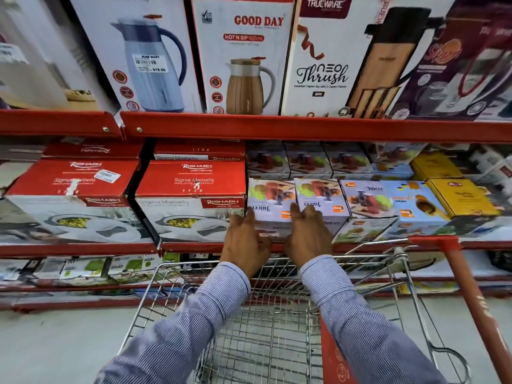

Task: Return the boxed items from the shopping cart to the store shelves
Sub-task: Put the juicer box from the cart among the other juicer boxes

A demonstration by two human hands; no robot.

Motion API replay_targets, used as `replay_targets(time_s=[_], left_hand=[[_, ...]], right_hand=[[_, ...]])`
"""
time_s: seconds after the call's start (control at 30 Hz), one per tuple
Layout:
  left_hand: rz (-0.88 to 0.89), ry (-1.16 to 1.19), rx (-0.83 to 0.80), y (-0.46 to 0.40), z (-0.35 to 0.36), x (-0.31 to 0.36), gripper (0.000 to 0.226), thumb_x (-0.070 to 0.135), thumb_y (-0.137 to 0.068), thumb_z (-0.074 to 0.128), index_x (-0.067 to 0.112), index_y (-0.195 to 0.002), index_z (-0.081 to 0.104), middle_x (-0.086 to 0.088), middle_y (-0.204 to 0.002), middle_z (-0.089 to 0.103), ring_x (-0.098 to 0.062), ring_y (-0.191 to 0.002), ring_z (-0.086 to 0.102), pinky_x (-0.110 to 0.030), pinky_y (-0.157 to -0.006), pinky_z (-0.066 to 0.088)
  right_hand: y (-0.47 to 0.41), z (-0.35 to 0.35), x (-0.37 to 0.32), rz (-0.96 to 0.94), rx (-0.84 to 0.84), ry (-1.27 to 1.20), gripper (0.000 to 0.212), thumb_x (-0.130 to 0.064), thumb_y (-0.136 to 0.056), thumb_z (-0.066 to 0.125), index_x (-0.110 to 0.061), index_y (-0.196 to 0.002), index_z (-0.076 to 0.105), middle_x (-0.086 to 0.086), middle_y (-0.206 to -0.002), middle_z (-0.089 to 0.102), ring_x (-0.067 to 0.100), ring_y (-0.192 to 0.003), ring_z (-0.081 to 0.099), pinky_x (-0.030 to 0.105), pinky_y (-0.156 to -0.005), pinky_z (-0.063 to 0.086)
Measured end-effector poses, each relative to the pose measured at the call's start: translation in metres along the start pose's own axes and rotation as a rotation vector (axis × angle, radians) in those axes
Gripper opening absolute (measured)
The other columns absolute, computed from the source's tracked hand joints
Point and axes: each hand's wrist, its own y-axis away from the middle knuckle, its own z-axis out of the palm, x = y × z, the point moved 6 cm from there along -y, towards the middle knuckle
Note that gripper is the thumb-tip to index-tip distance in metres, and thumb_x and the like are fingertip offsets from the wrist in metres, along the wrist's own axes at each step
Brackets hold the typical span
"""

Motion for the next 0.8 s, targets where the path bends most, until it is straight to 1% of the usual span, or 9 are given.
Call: replay_targets(time_s=[0.07,0.17,0.27,0.37,0.43,0.47,0.57,0.7,0.8], left_hand=[[0.017,-0.110,-0.031,-0.005,-0.005,0.006,0.062,0.025,-0.082,0.064,0.008,-0.138,0.042,-0.018,-0.120,0.058,-0.034,-0.107,0.061,-0.039,-0.092,0.053],[0.065,-0.248,-0.031,-0.014,-0.022,0.019,0.039,0.028,-0.083,0.069,0.008,-0.116,0.062,-0.014,-0.101,0.071,-0.031,-0.088,0.069,-0.037,-0.074,0.058],[0.270,-0.343,0.049,-0.029,-0.042,0.047,0.026,0.016,-0.086,0.065,0.009,-0.111,0.063,-0.013,-0.093,0.073,-0.031,-0.083,0.071,-0.034,-0.065,0.055],[0.457,-0.415,0.049,-0.052,-0.055,0.074,0.029,0.011,-0.082,0.066,0.010,-0.111,0.062,-0.014,-0.103,0.071,-0.033,-0.099,0.066,-0.039,-0.073,0.055],[0.545,-0.554,-0.051,-0.067,-0.053,0.083,0.041,0.023,-0.077,0.073,0.009,-0.113,0.061,-0.013,-0.112,0.068,-0.032,-0.113,0.057,-0.042,-0.084,0.053],[0.576,-0.640,-0.114,-0.075,-0.049,0.084,0.049,0.032,-0.074,0.076,0.009,-0.114,0.061,-0.012,-0.115,0.067,-0.032,-0.116,0.053,-0.043,-0.089,0.051],[0.583,-0.865,-0.272,-0.093,-0.034,0.075,0.070,0.054,-0.065,0.079,0.013,-0.119,0.062,-0.011,-0.120,0.067,-0.033,-0.121,0.050,-0.045,-0.100,0.041],[0.506,-0.997,-0.379,-0.105,-0.016,0.059,0.090,0.065,-0.057,0.079,0.023,-0.133,0.053,-0.012,-0.125,0.066,-0.037,-0.128,0.047,-0.057,-0.112,0.025],[0.490,-0.982,-0.361,-0.107,-0.011,0.057,0.098,0.065,-0.055,0.080,0.027,-0.138,0.046,-0.012,-0.129,0.064,-0.040,-0.133,0.043,-0.062,-0.114,0.018]], right_hand=[[-0.009,-0.004,-0.002,-0.031,-0.007,0.079,0.071,-0.020,-0.073,0.066,-0.011,-0.137,0.037,0.016,-0.124,0.045,0.036,-0.115,0.043,0.043,-0.082,0.051],[-0.026,-0.014,0.000,-0.105,-0.006,0.152,0.061,-0.030,-0.069,0.070,-0.012,-0.124,0.051,0.014,-0.125,0.043,0.036,-0.123,0.035,0.046,-0.091,0.047],[-0.047,-0.021,0.006,-0.222,-0.055,0.205,0.058,-0.042,-0.065,0.071,-0.018,-0.115,0.055,0.009,-0.132,0.040,0.035,-0.126,0.030,0.052,-0.101,0.037],[-0.067,-0.021,0.014,-0.307,-0.174,0.165,0.058,-0.048,-0.062,0.073,-0.021,-0.109,0.054,0.008,-0.155,0.028,0.037,-0.141,0.019,0.059,-0.110,0.025],[-0.078,-0.023,0.016,-0.355,-0.229,0.155,0.057,-0.054,-0.061,0.075,-0.021,-0.102,0.055,0.009,-0.156,0.029,0.037,-0.144,0.019,0.062,-0.114,0.018],[-0.082,-0.024,0.015,-0.377,-0.247,0.148,0.056,-0.057,-0.059,0.076,-0.021,-0.097,0.055,0.010,-0.151,0.038,0.037,-0.141,0.027,0.062,-0.114,0.018],[-0.090,-0.027,0.012,-0.426,-0.269,0.120,0.059,-0.064,-0.051,0.075,-0.023,-0.087,0.053,0.003,-0.116,0.061,0.031,-0.116,0.051,0.059,-0.110,0.025],[-0.096,-0.030,0.013,-0.466,-0.225,0.120,0.061,-0.072,-0.042,0.073,-0.026,-0.077,0.052,-0.004,-0.095,0.063,0.024,-0.100,0.051,0.053,-0.102,0.033],[-0.099,-0.032,0.016,-0.464,-0.230,0.077,0.062,-0.071,-0.040,0.074,-0.028,-0.077,0.050,-0.008,-0.095,0.061,0.019,-0.090,0.048,0.054,-0.098,0.036]])
